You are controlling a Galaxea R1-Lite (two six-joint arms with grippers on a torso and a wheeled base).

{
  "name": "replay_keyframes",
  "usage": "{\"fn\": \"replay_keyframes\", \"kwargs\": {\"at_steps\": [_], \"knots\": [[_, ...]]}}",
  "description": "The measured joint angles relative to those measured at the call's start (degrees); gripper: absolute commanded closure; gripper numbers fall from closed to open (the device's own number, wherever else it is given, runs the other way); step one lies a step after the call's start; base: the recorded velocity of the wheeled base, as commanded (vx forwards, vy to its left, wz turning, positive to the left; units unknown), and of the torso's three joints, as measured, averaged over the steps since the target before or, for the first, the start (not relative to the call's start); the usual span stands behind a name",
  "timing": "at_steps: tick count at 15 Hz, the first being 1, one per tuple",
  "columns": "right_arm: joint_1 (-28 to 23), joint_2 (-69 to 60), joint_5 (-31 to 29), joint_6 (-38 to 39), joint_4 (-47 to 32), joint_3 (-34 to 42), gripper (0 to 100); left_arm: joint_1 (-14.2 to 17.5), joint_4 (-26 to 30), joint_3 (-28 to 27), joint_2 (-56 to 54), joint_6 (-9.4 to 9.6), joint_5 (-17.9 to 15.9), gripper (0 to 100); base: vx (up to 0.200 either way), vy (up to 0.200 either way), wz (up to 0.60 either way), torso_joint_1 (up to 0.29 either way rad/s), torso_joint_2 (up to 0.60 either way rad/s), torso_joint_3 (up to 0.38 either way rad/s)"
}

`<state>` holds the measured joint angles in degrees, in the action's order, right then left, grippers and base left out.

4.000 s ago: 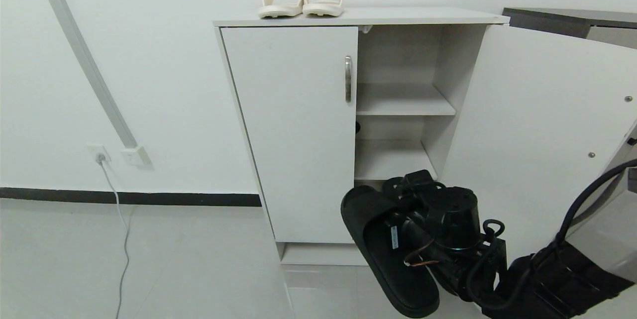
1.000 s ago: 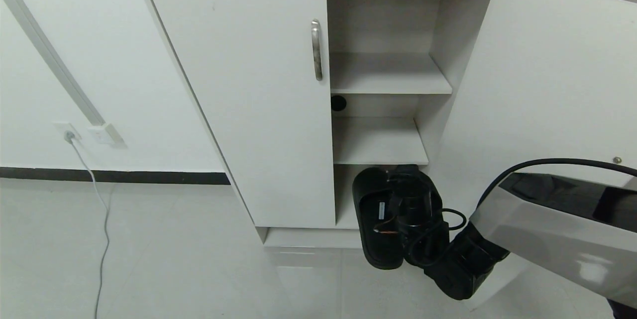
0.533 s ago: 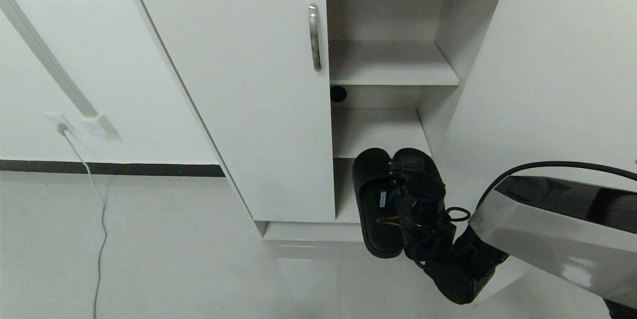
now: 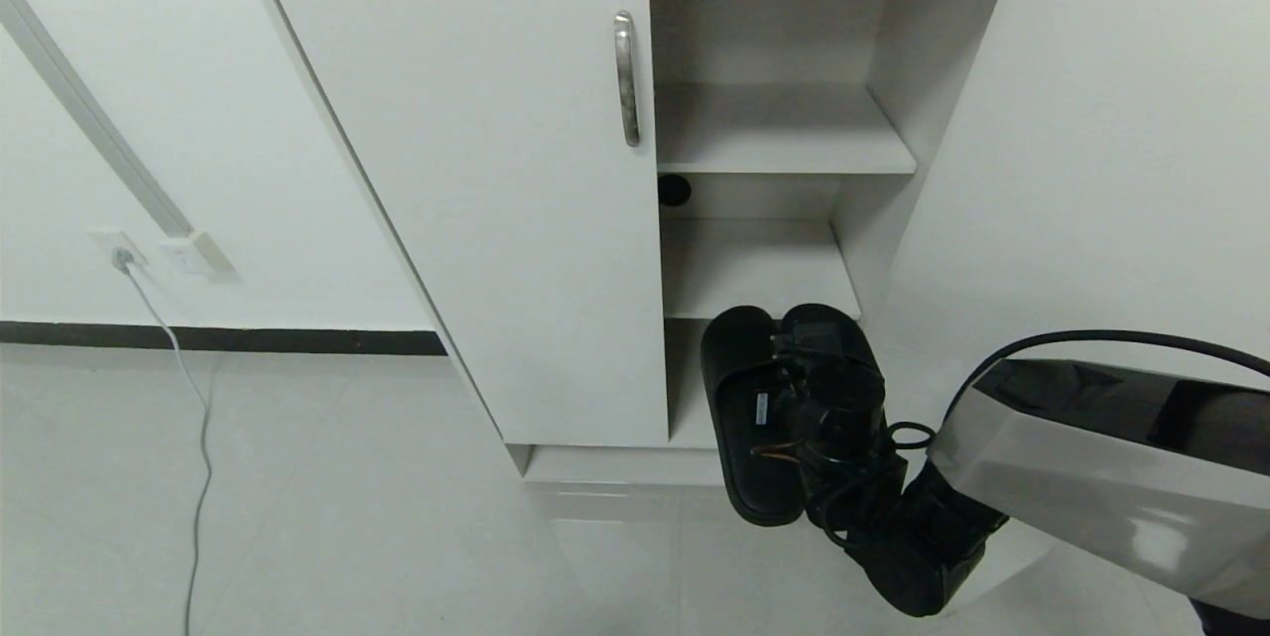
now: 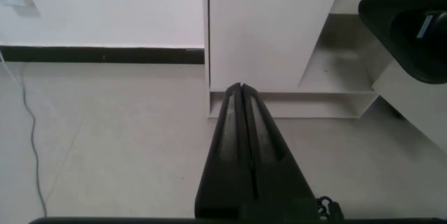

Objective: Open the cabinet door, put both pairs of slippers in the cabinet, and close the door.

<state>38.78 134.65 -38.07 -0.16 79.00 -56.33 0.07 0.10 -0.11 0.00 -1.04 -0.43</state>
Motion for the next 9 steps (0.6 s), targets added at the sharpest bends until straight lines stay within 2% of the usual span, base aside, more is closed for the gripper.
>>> {"fn": "replay_keyframes", "kwargs": {"at_steps": [8, 9], "knots": [[0.0, 0.4, 0.0, -0.1, -0.7, 0.0, 100, 0.0, 0.0, 0.0, 0.0, -0.07, 0.0, 100, 0.200, 0.000, 0.00, 0.001, 0.00, 0.003], [0.0, 0.4, 0.0, -0.1, -0.9, 0.0, 100, 0.0, 0.0, 0.0, 0.0, -0.09, 0.1, 100, 0.000, 0.000, 0.00, 0.000, 0.00, 0.000]]}}
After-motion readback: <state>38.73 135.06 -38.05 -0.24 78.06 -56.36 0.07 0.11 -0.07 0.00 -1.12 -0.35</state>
